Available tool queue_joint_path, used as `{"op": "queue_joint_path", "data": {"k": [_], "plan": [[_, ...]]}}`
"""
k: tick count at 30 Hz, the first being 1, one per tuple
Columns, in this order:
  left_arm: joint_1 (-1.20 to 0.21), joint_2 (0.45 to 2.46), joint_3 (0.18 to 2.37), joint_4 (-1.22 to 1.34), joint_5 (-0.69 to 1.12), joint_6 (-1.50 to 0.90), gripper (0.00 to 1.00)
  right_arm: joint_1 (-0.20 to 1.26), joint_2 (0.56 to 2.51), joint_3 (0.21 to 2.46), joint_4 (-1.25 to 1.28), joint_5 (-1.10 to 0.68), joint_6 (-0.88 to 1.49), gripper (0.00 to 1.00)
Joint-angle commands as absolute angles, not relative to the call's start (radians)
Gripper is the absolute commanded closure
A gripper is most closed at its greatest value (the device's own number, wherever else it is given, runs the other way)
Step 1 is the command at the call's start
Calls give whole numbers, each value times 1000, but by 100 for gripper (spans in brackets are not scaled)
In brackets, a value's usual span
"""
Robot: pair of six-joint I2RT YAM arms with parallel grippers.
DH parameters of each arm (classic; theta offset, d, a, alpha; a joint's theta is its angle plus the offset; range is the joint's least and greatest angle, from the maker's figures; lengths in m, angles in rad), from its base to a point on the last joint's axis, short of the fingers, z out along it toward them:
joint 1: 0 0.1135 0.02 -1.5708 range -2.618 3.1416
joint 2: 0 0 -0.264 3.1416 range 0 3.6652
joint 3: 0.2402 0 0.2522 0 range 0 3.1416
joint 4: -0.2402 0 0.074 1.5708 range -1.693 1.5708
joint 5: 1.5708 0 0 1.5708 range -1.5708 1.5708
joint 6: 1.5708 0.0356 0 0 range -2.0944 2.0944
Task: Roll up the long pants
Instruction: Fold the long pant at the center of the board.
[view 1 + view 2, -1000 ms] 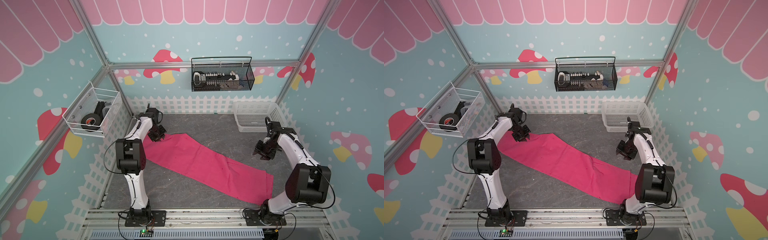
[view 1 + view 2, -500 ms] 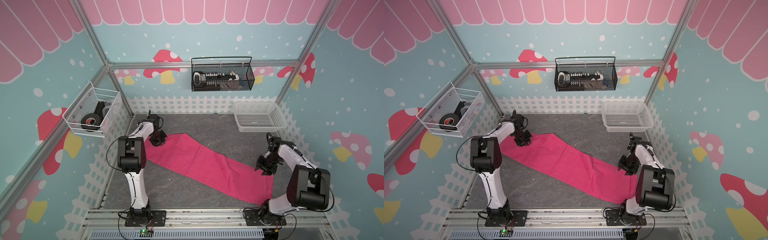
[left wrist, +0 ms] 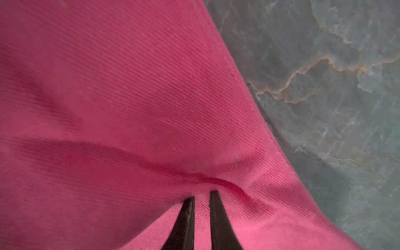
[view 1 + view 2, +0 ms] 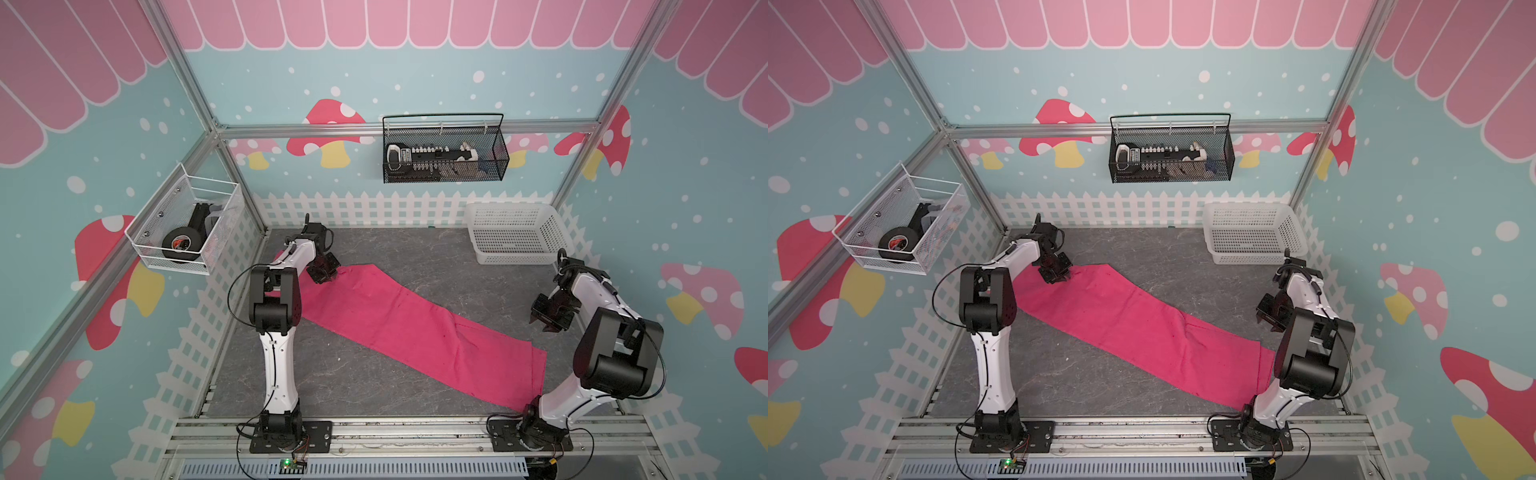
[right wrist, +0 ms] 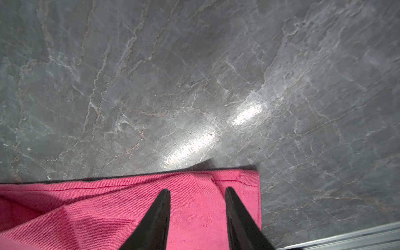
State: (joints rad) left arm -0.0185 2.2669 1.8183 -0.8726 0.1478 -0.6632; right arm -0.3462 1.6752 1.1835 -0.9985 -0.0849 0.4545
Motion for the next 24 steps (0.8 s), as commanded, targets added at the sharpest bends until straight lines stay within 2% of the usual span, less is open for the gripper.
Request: {"op": "queue_joint_path", "data": {"k": [1,10,16,21,24], "plan": [[-26,2273,1823,-848,153,-666,84,-347,1696,1156,-995,-70,438,59],[-22,2266,1816,-853,156,-659,85,-345,1679,981,-925,-108,445,64],[-23,2287,1862,-867,164,-663,84,-345,1689,965,-898,-111,446,69],[-23,2281,1857,-871,164,-660,85,-345,1713,976,-882,-123,459,85],[-23,2272,1845,-874,153,-651,85,-345,1709,981,-889,-125,465,91]]}}
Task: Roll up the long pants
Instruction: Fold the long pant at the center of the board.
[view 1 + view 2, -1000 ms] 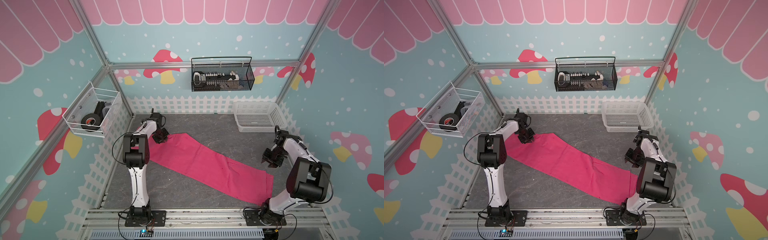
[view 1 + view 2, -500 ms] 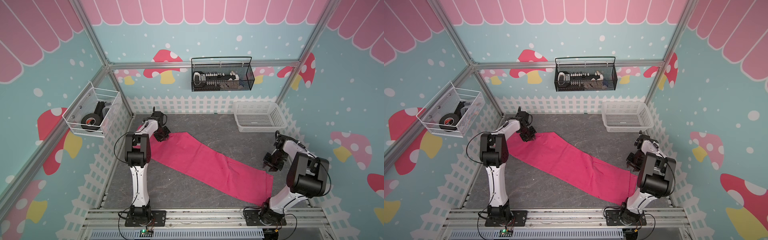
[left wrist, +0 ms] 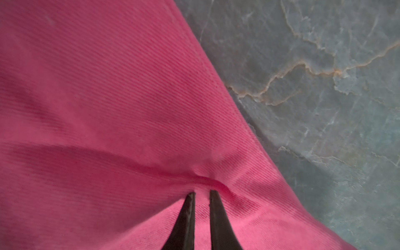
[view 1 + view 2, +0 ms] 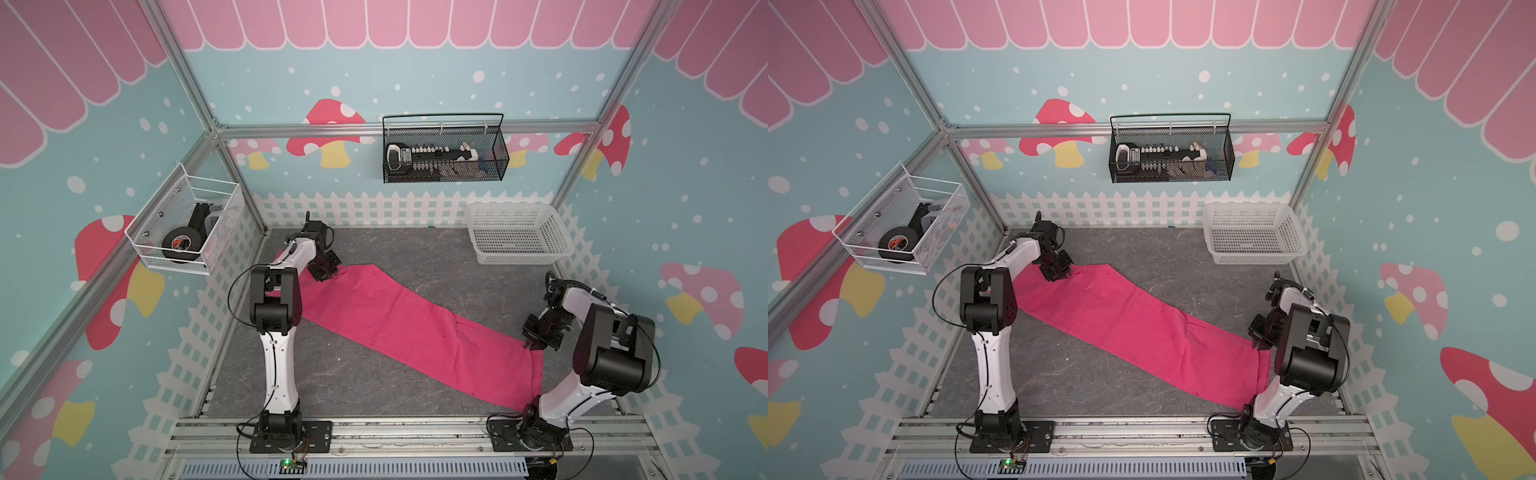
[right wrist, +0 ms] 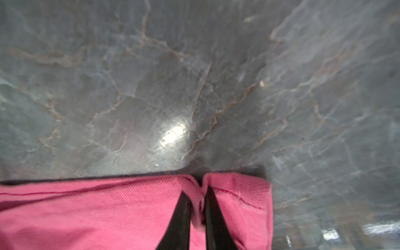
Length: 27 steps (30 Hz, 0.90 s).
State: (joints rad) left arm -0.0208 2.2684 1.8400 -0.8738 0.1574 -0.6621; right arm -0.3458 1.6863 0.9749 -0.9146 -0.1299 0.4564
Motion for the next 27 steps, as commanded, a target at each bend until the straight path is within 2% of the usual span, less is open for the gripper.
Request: {"op": "queue_joint_path", "data": {"k": [1,4,5,7,10,19,23,27], "plan": [[-22,2269,1842,-874,149,-648,85,-345,1706,983,-895,-120,465,93],[-22,2270,1842,-874,142,-643,85,-345,1685,991,-928,-104,456,97],[-22,2272,1846,-875,143,-643,85,-345,1678,991,-939,-100,453,92],[-21,2278,1854,-875,143,-644,85,-345,1668,991,-954,-96,448,78],[-23,2288,1865,-875,146,-644,85,-345,1661,979,-954,-101,455,70],[-22,2275,1845,-875,142,-631,85,-345,1658,1002,-977,-90,452,74],[-21,2276,1836,-874,143,-626,85,-345,1658,1022,-991,-90,448,79],[-21,2277,1838,-875,144,-624,85,-345,1648,1035,-1013,-84,446,76]]}}
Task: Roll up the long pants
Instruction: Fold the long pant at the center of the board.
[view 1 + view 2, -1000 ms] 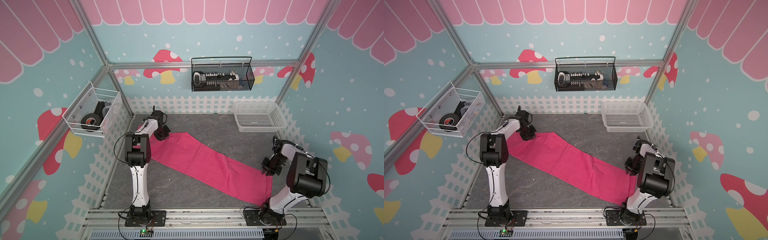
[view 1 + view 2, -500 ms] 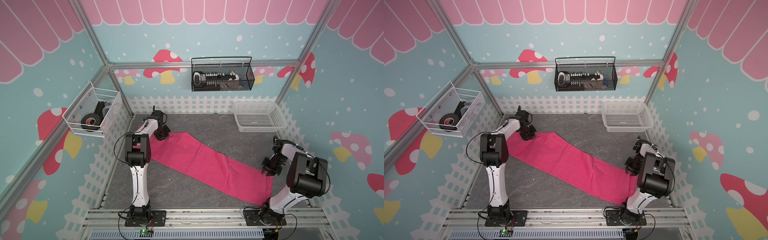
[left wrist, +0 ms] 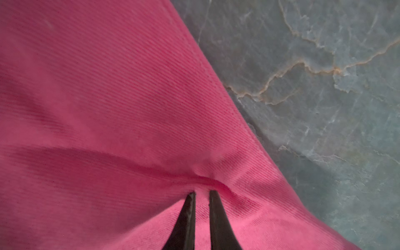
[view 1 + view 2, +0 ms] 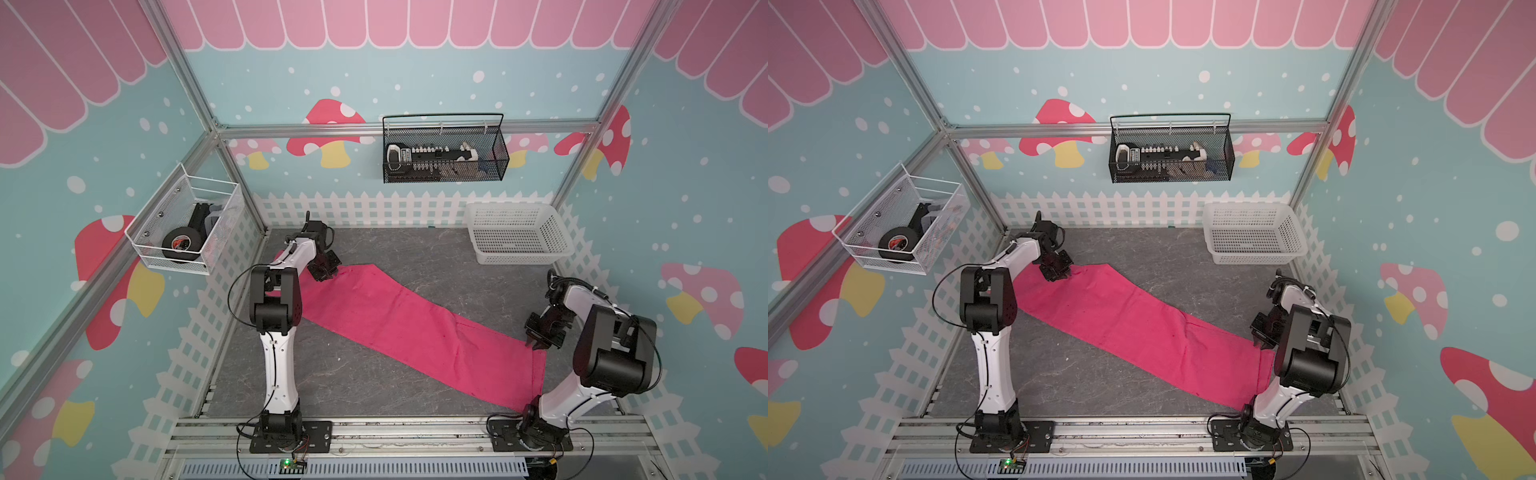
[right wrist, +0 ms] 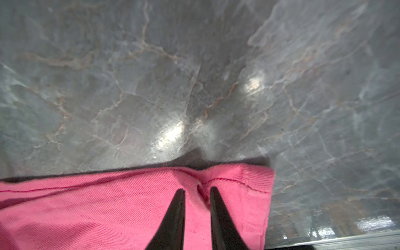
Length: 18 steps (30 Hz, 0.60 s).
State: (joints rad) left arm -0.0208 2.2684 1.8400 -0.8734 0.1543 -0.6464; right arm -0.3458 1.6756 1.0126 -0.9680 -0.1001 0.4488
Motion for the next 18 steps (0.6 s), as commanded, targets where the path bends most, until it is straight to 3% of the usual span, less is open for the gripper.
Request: {"op": "queue_joint_path", "data": {"k": [1,6,14,18], "plan": [[-21,2278,1839,-874,143,-624,85,-345,1646,1038,-1019,-82,444,76],[-22,2284,1843,-874,146,-624,85,-345,1654,1036,-1012,-89,448,86],[-21,2279,1840,-875,140,-618,85,-345,1665,1033,-1002,-91,453,74],[-21,2275,1834,-875,137,-617,85,-345,1671,1019,-985,-94,457,79]]}}
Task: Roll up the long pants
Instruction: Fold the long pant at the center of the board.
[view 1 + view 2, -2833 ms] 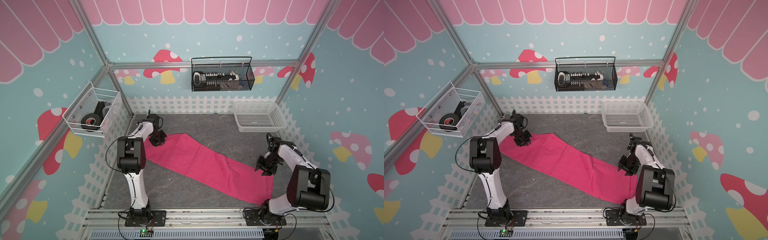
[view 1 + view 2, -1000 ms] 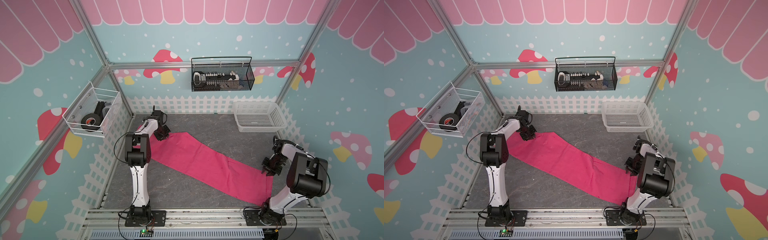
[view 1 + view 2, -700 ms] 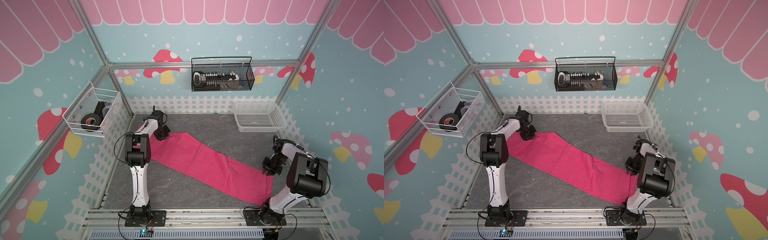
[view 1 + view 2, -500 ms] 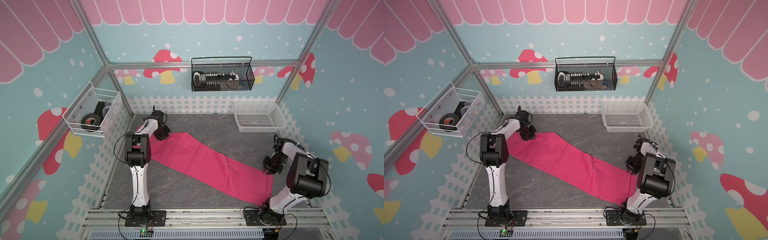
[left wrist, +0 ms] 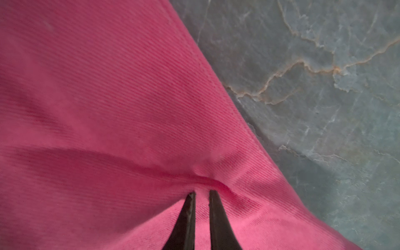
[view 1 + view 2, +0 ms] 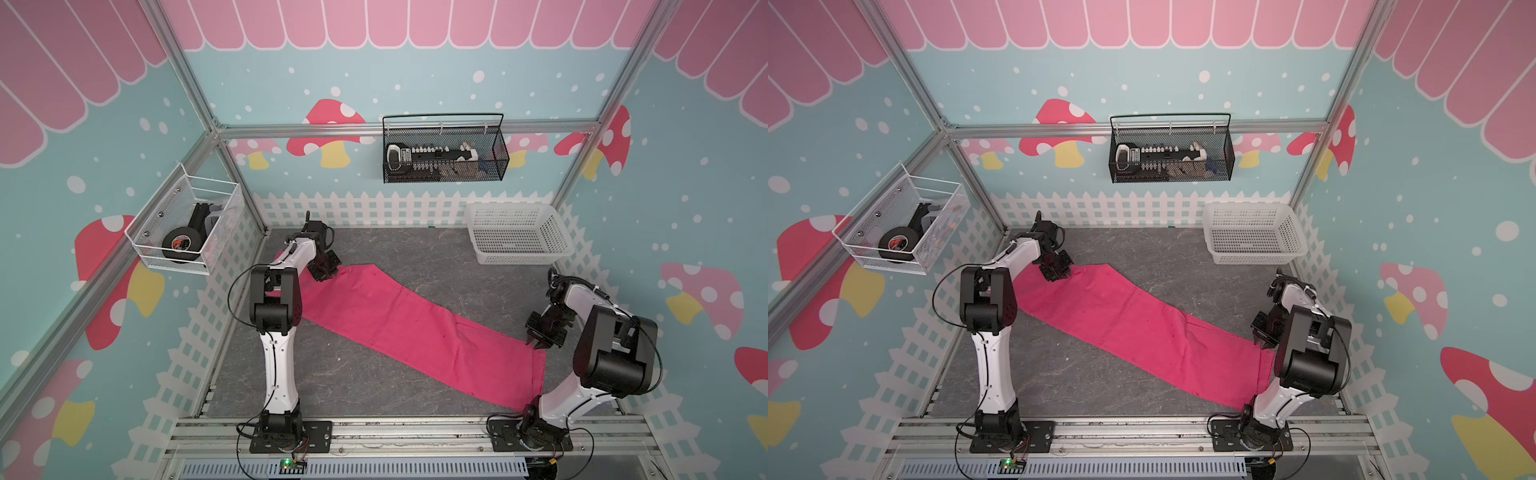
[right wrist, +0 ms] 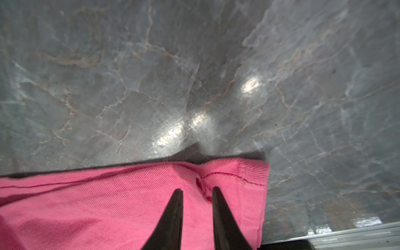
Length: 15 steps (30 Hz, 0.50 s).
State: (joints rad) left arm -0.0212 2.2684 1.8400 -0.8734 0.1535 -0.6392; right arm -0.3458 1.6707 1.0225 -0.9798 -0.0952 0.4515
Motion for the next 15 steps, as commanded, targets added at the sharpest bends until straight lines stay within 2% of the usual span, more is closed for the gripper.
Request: {"op": "queue_joint_path", "data": {"k": [1,10,12,15], "plan": [[-20,2275,1832,-874,137,-615,85,-345,1673,1015,-981,-95,460,79],[-13,2260,1816,-877,132,-608,85,-345,1686,996,-954,-105,474,92],[-14,2260,1817,-877,130,-609,85,-345,1682,993,-955,-105,475,100],[-12,2265,1825,-876,129,-611,85,-345,1670,992,-960,-96,477,100]]}}
